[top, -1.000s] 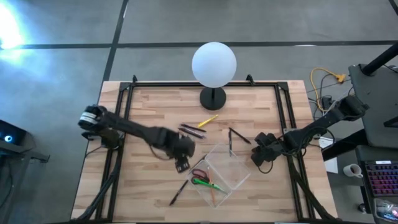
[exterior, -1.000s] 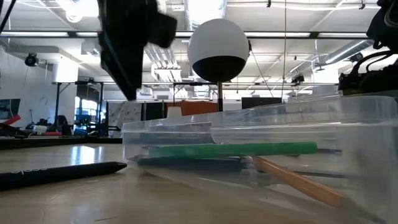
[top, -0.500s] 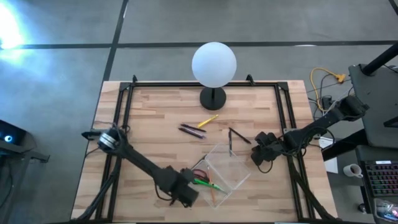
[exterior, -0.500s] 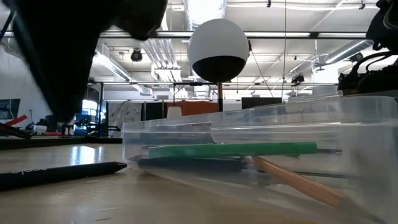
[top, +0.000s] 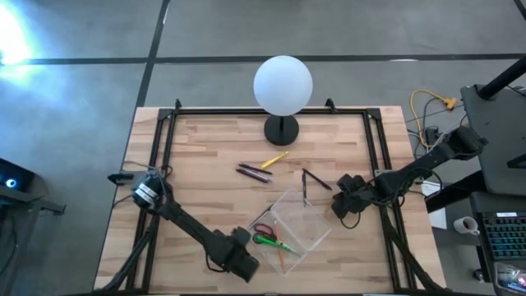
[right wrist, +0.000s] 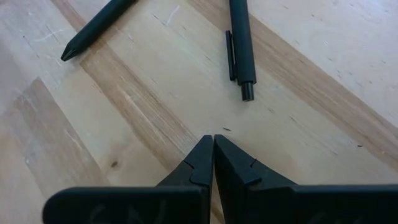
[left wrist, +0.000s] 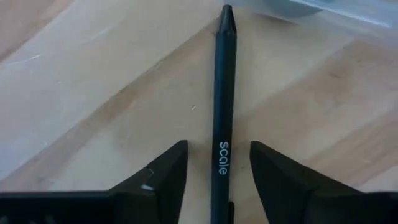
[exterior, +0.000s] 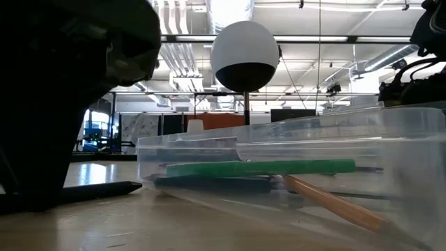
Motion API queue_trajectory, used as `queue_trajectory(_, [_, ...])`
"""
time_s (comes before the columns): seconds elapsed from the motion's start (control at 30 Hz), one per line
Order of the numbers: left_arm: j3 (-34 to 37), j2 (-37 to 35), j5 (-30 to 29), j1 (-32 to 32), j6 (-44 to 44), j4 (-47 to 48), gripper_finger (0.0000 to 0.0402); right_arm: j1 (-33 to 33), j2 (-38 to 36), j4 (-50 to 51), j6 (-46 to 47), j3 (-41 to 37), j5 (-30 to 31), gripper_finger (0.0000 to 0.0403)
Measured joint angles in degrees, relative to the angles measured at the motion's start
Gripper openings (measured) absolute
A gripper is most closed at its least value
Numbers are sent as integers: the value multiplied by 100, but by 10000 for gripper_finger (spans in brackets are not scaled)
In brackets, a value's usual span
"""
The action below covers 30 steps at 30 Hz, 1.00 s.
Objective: Pick & place school supplies into a supply box
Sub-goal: Put the black pen into the supply box
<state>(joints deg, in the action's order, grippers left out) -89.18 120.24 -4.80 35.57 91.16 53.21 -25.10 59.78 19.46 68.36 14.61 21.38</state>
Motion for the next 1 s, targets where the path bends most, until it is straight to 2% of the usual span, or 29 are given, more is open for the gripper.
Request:
queue_trajectory(0.27, [344,-61,4,4,-473,-417,112,0,-1,0,4,0,-14,9])
queue_trajectory(0.5, [571,-43,128,-38,-381,-481,16,2,-1,0,2,-2,-21,9])
queue_trajectory(0.73, [582,-258,315,-48,-444,-323,10,4,-1,0,0,-4,-23,9])
queue_trajectory(1.0, [604,-1066,-116,-127,-253,704,7,2,-1,0,-151,-4,-12,9])
